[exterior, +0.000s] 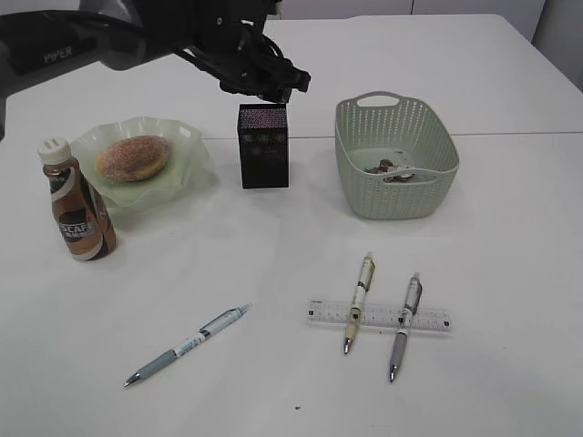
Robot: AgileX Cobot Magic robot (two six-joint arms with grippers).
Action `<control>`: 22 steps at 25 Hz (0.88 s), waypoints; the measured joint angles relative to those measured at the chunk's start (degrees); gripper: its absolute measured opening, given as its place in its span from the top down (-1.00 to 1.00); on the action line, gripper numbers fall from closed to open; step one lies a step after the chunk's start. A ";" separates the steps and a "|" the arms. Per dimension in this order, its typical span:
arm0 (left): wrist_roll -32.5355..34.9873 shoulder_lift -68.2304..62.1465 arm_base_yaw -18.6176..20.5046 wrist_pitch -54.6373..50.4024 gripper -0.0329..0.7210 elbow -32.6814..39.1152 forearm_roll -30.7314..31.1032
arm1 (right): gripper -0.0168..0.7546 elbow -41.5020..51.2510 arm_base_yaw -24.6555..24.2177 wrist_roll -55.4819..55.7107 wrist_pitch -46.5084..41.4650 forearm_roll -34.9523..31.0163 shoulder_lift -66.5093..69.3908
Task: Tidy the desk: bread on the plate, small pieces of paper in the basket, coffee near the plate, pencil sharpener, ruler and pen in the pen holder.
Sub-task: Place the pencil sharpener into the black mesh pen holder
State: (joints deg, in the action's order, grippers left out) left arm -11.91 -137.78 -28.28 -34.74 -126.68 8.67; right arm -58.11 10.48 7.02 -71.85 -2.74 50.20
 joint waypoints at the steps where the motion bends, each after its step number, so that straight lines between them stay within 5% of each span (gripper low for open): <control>1: 0.00 -0.12 0.24 0.27 -0.02 0.00 -0.10 | -0.28 0.00 0.00 0.00 0.00 0.09 0.00; 22: 0.00 -3.78 3.56 4.47 -0.02 0.00 -1.82 | -0.27 0.00 0.00 0.00 0.00 0.32 0.00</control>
State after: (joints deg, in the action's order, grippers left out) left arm -11.91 -141.56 -24.72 -30.27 -126.68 6.85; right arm -58.11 10.48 7.02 -71.85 -2.42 50.20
